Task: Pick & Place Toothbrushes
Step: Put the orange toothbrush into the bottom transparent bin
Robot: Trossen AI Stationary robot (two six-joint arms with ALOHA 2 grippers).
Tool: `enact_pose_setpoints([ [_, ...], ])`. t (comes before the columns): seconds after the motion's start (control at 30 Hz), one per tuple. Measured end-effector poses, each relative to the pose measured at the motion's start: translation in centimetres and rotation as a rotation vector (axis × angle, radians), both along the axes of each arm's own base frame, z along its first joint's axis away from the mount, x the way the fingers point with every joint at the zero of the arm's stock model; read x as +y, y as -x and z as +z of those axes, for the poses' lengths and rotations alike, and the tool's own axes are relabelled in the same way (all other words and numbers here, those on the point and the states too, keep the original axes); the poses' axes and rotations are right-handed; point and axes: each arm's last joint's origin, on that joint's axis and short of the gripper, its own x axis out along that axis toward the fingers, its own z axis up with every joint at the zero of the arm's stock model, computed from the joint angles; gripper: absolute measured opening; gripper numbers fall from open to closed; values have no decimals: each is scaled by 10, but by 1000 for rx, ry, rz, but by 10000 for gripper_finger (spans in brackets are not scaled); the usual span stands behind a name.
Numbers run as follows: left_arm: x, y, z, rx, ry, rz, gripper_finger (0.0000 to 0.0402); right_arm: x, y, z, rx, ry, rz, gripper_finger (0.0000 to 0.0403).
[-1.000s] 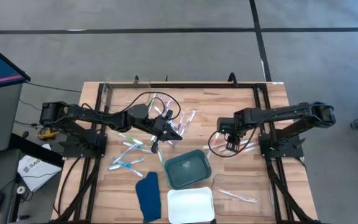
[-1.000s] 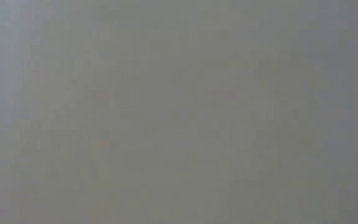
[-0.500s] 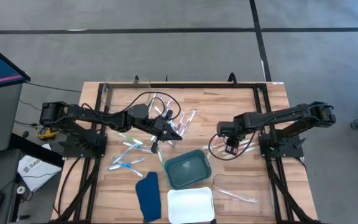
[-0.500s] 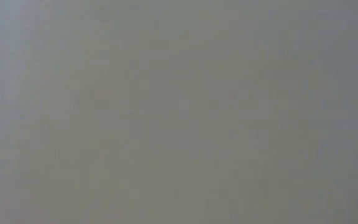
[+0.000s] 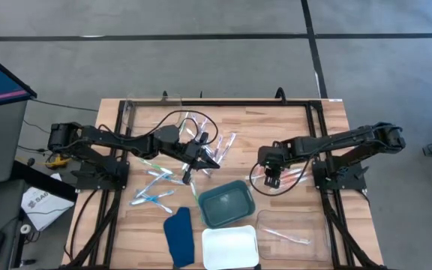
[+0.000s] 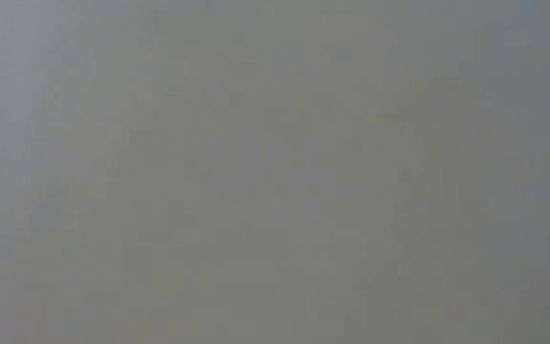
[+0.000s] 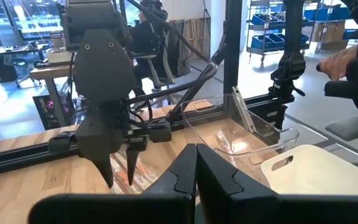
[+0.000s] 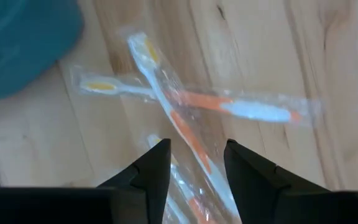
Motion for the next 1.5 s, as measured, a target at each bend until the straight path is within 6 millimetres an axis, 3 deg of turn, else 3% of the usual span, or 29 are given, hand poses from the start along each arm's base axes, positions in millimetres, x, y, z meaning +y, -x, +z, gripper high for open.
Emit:
enact_pose_setpoints([
  [0.33,4,0,1,-10,-1,12,3,-2,-13,5,-133,55,141,142],
  [0.63,4,0,0,2,5,11,3,-3,3,-1,36,20,63,121],
  [0.9,4,0,0,3,11,11,3,-3,-6,-3,-20,38,115,112],
  [1.5,4,0,0,5,10,10,3,-3,-27,-71,264,29,123,113],
])
